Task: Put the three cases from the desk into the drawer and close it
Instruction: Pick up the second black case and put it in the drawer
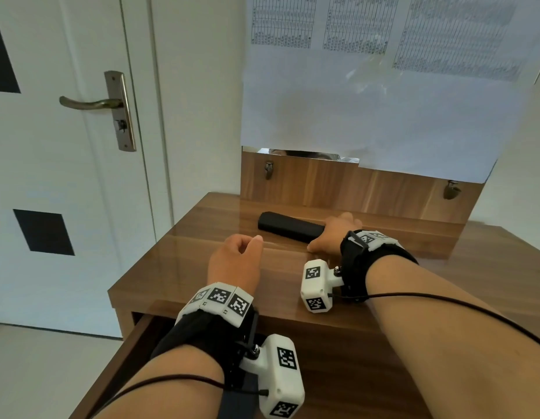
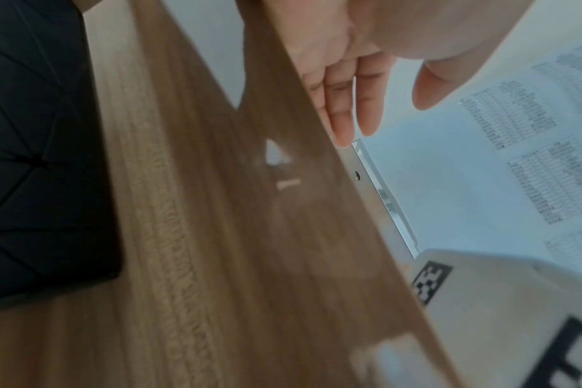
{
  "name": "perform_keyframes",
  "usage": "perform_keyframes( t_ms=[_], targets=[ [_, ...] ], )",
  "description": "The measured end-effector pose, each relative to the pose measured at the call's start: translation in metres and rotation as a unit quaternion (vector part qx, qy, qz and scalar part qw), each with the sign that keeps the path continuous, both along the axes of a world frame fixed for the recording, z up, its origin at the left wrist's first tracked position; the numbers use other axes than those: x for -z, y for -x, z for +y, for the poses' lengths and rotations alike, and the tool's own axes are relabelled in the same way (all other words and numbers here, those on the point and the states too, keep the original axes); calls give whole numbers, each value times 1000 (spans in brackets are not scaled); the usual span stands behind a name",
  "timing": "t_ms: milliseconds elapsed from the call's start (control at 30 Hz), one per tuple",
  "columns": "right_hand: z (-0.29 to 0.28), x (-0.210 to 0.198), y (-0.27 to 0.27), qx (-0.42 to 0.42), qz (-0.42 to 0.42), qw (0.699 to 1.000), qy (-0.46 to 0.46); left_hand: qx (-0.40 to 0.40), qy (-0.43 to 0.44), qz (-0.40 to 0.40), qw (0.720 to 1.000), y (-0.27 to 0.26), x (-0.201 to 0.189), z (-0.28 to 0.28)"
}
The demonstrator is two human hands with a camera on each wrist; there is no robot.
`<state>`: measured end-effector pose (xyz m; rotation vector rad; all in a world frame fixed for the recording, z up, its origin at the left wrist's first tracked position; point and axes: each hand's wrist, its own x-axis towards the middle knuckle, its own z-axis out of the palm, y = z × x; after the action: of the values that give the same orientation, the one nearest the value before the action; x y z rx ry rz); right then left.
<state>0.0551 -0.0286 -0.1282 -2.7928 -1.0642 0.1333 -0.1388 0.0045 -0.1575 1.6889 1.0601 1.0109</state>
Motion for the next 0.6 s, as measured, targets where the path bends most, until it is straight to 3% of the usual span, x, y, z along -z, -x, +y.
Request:
perform_keyframes(
  t_ms=[300, 600],
  targets=[
    [-12, -2, 10, -61, 82, 992, -75, 1, -1, 2, 1000, -3, 1, -1],
    [-69, -10, 59, -155, 37, 973, -166, 41, -51, 21, 998, 15, -4, -16]
  ],
)
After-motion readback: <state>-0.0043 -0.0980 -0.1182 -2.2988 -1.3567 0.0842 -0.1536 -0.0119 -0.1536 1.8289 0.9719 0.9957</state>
